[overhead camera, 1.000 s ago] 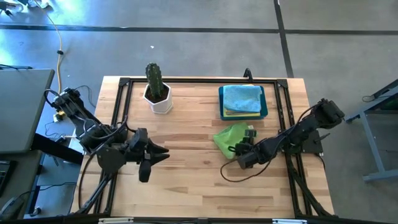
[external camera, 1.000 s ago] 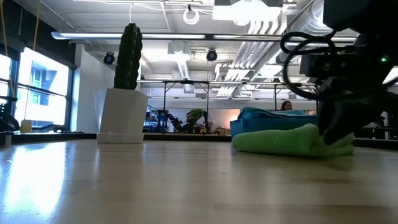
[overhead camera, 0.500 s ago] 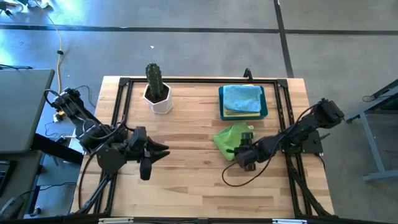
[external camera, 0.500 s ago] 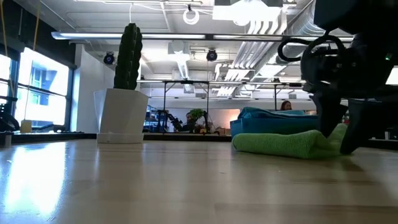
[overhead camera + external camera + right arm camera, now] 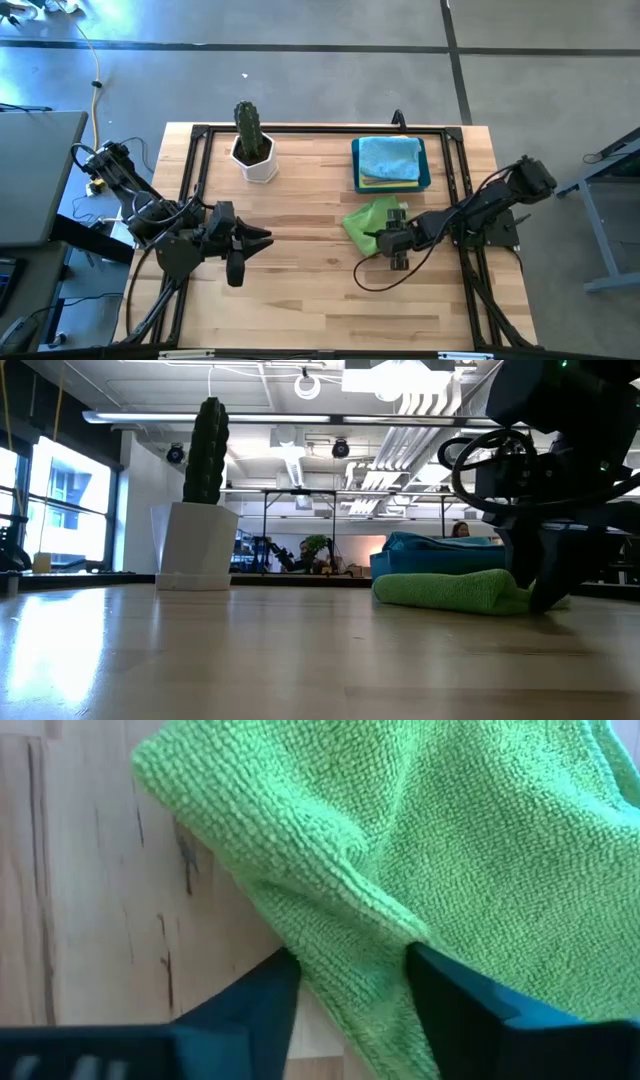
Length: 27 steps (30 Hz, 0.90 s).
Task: Fold microfiber towels
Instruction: Put the folded green microfiber cloth into the blue bin
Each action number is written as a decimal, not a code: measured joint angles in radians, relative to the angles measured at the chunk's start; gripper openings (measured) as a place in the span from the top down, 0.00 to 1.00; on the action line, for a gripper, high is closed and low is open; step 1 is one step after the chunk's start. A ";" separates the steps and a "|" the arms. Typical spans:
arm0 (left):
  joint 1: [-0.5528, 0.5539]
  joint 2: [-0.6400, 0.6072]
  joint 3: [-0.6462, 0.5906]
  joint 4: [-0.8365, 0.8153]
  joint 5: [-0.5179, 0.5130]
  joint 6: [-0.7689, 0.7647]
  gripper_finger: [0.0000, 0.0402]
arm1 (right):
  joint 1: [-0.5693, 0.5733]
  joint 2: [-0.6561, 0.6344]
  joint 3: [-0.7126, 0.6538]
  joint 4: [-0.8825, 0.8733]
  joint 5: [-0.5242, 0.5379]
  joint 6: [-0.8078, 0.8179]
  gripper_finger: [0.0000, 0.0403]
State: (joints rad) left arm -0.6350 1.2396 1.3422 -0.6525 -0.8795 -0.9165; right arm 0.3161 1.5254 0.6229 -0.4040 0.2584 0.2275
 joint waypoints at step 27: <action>0.000 0.000 0.000 0.002 -0.022 -0.038 0.78 | -0.133 -0.010 0.408 -0.421 -0.162 -0.046 1.00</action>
State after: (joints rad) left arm -0.6346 1.2396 1.3422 -0.6509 -0.9016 -0.9545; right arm 0.1834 1.5156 1.0314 -0.8253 0.0959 0.1813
